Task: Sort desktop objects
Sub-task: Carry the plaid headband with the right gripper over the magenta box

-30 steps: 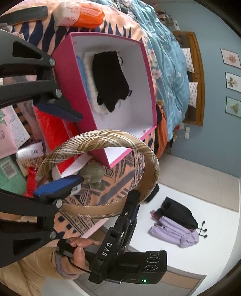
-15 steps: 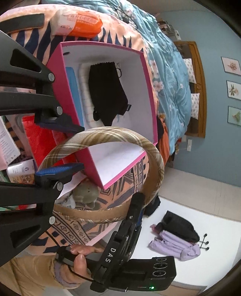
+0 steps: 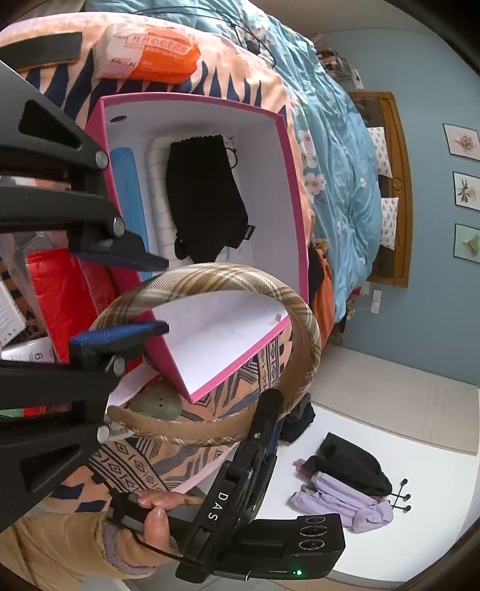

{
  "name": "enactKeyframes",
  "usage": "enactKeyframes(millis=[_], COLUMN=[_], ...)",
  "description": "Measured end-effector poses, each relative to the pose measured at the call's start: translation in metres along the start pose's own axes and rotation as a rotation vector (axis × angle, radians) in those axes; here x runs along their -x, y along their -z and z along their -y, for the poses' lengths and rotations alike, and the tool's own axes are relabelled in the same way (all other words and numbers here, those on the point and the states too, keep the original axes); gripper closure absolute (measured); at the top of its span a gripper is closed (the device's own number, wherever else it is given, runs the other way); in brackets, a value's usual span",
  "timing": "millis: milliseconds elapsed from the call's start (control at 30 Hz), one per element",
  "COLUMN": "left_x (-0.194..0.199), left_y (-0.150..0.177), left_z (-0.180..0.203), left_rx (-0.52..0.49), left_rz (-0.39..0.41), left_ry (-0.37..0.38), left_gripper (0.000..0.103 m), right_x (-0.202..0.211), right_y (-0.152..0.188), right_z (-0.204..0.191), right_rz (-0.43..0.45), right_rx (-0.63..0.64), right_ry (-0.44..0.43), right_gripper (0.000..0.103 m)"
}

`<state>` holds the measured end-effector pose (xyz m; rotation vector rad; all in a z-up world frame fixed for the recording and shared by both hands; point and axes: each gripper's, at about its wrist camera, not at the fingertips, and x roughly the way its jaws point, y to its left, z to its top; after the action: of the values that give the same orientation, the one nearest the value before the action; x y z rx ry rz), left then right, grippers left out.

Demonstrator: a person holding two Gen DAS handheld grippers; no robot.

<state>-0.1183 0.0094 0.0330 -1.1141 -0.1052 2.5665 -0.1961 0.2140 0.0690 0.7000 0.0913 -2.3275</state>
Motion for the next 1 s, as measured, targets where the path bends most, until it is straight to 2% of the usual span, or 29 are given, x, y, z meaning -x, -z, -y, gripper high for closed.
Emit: enactKeyframes(millis=[1000], left_x=[-0.027], left_y=[-0.032], left_z=[-0.01], left_rx=[-0.003], left_rz=[-0.021], left_ry=[-0.096], left_gripper=[0.079], right_x=[-0.038], right_y=[-0.028], right_z=[0.012], right_rz=[-0.062], right_rx=[0.034], right_ry=[0.023], right_gripper=[0.086])
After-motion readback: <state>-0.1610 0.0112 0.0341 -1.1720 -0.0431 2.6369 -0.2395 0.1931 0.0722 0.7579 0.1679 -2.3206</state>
